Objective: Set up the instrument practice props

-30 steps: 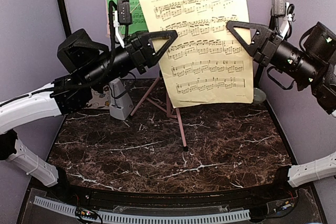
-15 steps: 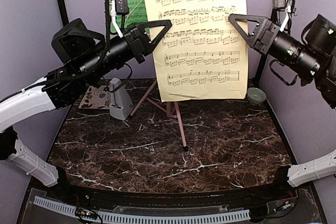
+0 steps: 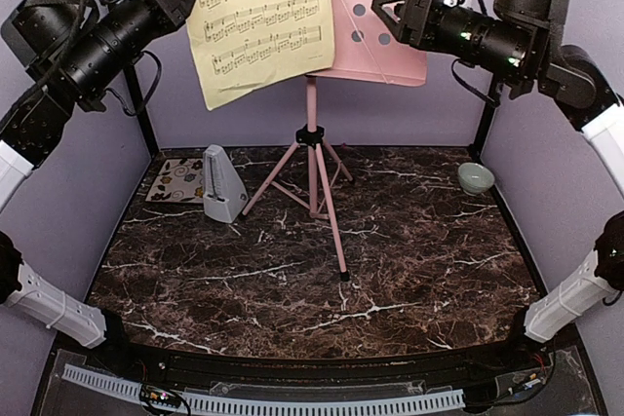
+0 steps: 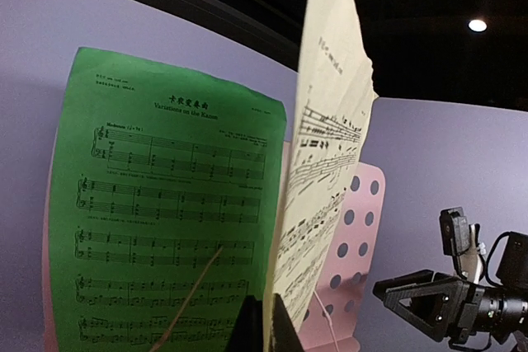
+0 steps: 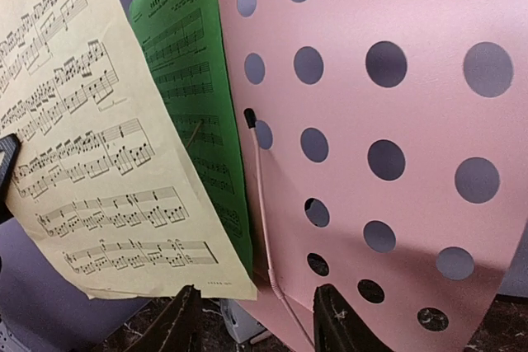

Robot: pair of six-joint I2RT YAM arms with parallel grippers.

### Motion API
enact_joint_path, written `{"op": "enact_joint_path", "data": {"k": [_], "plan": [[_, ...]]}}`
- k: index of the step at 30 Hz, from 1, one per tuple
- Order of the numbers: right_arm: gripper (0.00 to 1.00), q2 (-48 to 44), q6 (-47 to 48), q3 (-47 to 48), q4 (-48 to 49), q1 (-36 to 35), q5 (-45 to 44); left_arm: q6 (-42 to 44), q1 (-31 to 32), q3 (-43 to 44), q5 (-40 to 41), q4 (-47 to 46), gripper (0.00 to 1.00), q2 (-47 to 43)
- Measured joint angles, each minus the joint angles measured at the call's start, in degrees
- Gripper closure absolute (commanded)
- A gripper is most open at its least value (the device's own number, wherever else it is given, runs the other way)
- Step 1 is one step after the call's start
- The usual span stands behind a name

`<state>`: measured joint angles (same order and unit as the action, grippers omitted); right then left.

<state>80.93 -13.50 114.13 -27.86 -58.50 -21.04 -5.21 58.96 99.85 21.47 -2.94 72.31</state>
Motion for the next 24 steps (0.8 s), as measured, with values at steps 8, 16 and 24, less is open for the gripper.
{"op": "enact_joint_path", "data": {"k": [8,16,24], "plan": [[0.54,11.8,2.8,12.0,-4.8,0.0,-2.7,4.3,-4.2,9.5,2.8,4.1,1.00,3.8],[0.58,15.8,3.8,14.1,-4.4,0.0,-5.7,7.0,-6.1,12.9,-1.0,6.5,1.00,6.9],[0.88,17.0,4.1,14.1,-2.8,0.4,-7.2,7.8,-7.5,14.4,-4.7,6.8,1.00,7.9]]}}
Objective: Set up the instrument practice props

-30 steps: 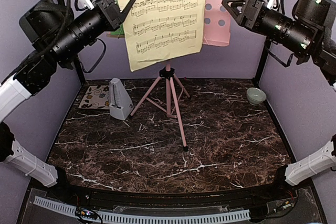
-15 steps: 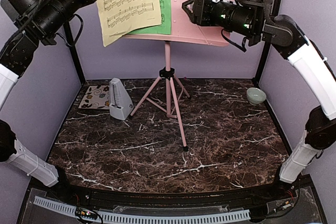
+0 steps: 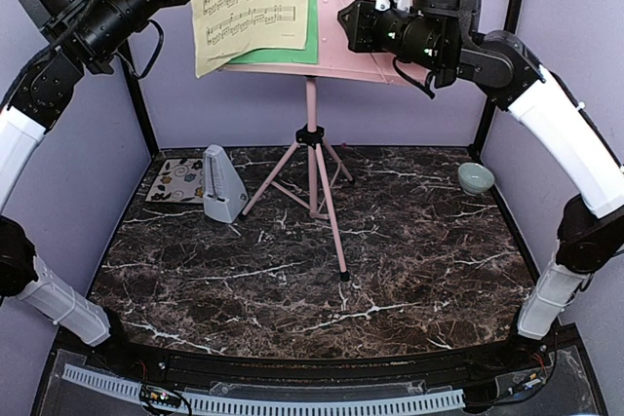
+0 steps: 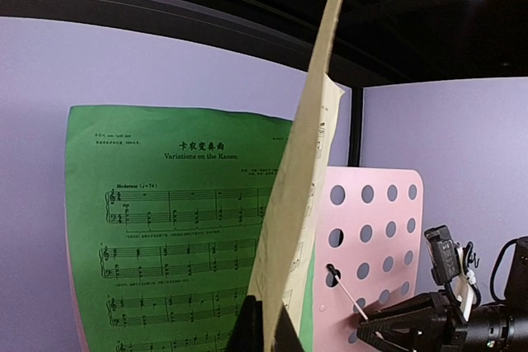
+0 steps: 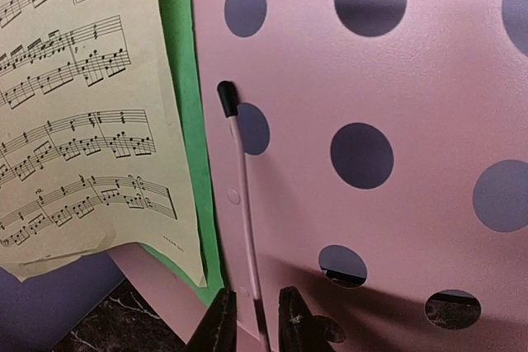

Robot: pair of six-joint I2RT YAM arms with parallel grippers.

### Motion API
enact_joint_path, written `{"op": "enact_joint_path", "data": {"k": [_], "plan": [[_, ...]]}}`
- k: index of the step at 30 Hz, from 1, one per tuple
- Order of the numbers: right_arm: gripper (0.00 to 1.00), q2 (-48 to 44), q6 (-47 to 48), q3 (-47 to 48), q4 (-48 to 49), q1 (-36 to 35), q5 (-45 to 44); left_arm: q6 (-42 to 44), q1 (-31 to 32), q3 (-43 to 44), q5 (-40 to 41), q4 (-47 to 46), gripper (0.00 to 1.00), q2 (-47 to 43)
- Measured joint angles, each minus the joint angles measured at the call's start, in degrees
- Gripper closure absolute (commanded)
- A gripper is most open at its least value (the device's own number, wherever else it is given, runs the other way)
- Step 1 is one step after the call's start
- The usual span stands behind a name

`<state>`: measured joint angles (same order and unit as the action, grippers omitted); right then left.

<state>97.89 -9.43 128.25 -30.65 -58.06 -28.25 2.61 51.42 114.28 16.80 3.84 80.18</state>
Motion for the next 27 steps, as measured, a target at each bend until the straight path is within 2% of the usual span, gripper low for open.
{"op": "enact_joint_path", "data": {"k": [3,15,27], "plan": [[1.00,-0.2,0.4,-1.0,2.7,0.2,-0.6,0.0,-0.7,0.9,-1.1,0.2,1.00,0.5],[1.00,-10.1,5.0,-22.2,23.6,1.3,2.7,-0.1,-3.1,4.8,-4.8,0.8,1.00,4.2],[1.00,-11.1,10.5,-26.4,30.4,1.9,8.1,-2.8,-4.7,7.7,-11.5,0.1,1.00,8.7]]}}
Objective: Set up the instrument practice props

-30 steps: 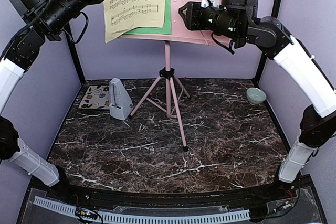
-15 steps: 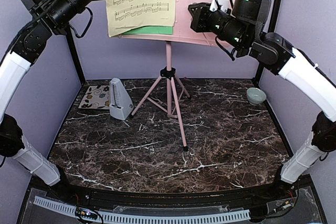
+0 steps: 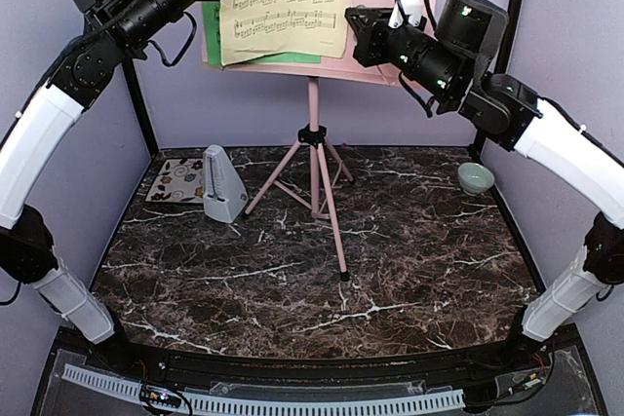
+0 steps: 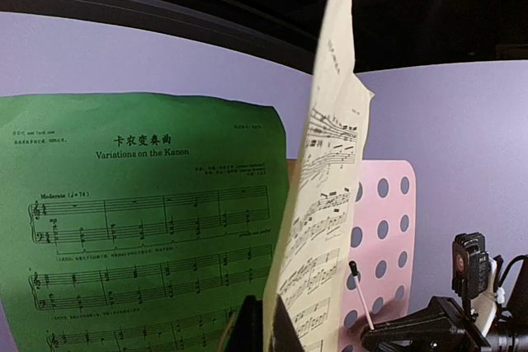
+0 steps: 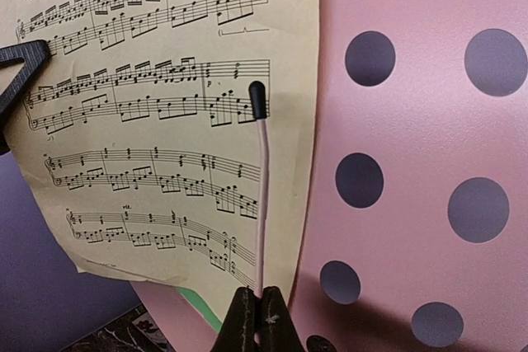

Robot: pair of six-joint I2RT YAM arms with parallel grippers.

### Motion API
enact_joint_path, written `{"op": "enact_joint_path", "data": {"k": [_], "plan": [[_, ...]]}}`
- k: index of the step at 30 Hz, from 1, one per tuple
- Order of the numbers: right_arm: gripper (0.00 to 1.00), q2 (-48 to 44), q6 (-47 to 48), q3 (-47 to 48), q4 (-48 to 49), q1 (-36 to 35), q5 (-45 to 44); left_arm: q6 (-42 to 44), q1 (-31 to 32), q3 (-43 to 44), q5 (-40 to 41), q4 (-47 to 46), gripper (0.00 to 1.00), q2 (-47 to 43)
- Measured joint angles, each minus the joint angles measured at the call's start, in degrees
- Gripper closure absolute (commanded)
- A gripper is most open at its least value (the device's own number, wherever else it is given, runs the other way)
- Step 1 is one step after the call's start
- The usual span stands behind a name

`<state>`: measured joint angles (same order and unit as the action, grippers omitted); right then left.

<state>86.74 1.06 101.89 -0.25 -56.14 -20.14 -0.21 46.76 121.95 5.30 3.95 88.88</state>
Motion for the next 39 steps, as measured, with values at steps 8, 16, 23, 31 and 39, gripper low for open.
{"op": "enact_joint_path", "data": {"k": [8,16,23,31,39], "plan": [[1.00,-1.2,1.3,-2.3,2.3,0.0,-0.2,-1.1,-0.4,-0.5,1.6,-2.4,1.00,0.2],[1.00,-1.4,3.1,-3.0,3.5,0.2,1.4,-5.0,-0.9,-0.7,-2.6,-6.5,1.00,1.3],[1.00,-1.4,3.5,-3.2,3.7,0.3,2.3,-9.2,-0.9,-0.7,-6.0,-10.4,1.00,4.9],[1.00,-1.5,4.3,-3.4,4.0,0.3,2.7,-12.7,-0.9,0.2,-9.2,-12.1,1.00,10.0],[1.00,-1.5,4.7,-3.6,4.1,0.3,3.7,-13.7,-0.9,5.3,-12.7,-13.4,1.00,14.5]]}}
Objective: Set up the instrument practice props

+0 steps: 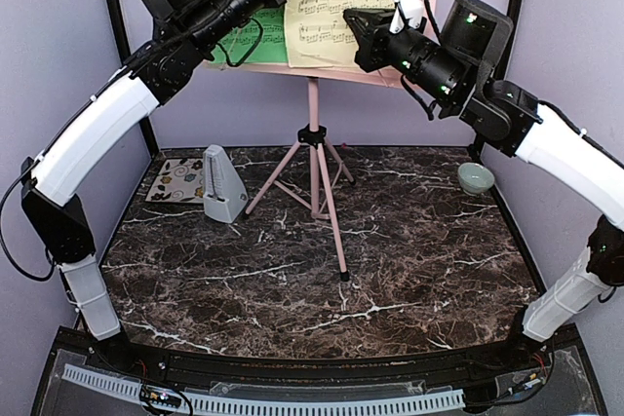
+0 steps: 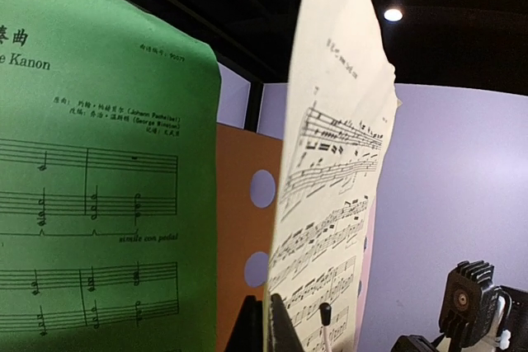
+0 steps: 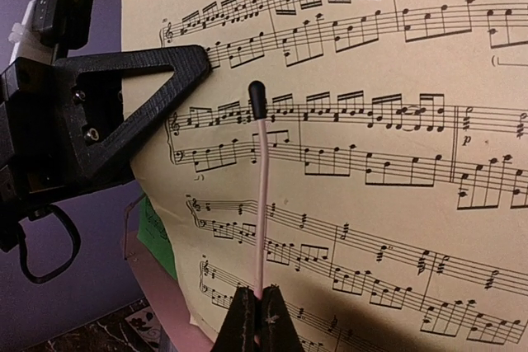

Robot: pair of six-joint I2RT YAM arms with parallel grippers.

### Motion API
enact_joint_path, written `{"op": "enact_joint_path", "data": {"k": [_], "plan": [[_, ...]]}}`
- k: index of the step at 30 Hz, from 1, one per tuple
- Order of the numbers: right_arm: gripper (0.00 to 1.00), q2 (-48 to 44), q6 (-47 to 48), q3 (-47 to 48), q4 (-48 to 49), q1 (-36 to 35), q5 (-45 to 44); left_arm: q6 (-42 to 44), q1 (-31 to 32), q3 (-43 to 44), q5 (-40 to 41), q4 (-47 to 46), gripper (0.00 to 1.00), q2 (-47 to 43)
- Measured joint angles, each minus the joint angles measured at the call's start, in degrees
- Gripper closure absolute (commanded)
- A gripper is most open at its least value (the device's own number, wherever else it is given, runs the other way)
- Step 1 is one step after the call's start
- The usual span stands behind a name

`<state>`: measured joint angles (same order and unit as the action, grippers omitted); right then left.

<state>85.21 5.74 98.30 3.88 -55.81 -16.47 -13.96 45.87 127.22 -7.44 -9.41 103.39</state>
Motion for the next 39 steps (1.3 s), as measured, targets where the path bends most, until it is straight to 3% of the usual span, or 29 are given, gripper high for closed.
{"op": "enact_joint_path", "data": {"k": [15,39], "plan": [[1.00,-0.5,1.1,-0.9,0.6,0.4,1.5,1.6,0.0,7.1,-7.4,0.8,1.00,5.0],[1.00,-2.1,1.0,-3.1,1.3,2.5,5.4,14.2,0.0,13.0,-13.3,7.6,1.00,7.8]]}}
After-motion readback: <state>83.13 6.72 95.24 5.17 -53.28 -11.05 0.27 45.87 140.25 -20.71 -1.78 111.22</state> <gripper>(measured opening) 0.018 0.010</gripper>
